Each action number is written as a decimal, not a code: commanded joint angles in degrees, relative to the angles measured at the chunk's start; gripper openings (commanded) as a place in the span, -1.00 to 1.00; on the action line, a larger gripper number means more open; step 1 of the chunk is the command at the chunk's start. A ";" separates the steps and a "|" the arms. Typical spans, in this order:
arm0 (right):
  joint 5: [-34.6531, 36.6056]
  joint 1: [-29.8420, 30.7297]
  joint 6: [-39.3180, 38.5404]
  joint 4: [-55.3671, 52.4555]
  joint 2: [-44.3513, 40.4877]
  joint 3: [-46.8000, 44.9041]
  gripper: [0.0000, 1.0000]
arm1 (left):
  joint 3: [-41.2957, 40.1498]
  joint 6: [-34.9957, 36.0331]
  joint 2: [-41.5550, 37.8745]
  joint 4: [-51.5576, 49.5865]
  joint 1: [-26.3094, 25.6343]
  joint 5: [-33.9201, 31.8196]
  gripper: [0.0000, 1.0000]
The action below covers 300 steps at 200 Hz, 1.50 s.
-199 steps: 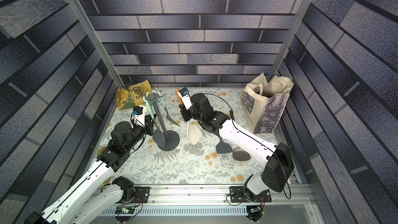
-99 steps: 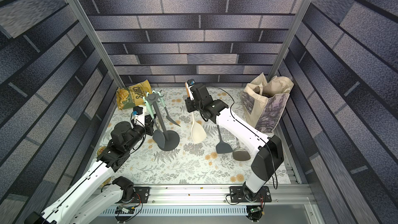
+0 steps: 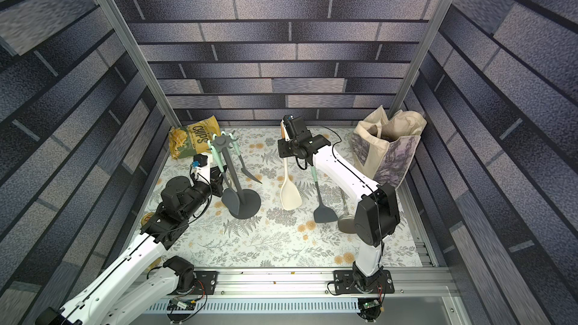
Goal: Take the spatula off the kitchen utensil rack
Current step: Place the spatula at the center of the board.
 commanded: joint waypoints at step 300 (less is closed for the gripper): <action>2.57 -7.57 7.03 9.89 15.59 -11.82 -1.00 | -0.53 1.14 -0.17 -1.87 0.39 0.28 -0.72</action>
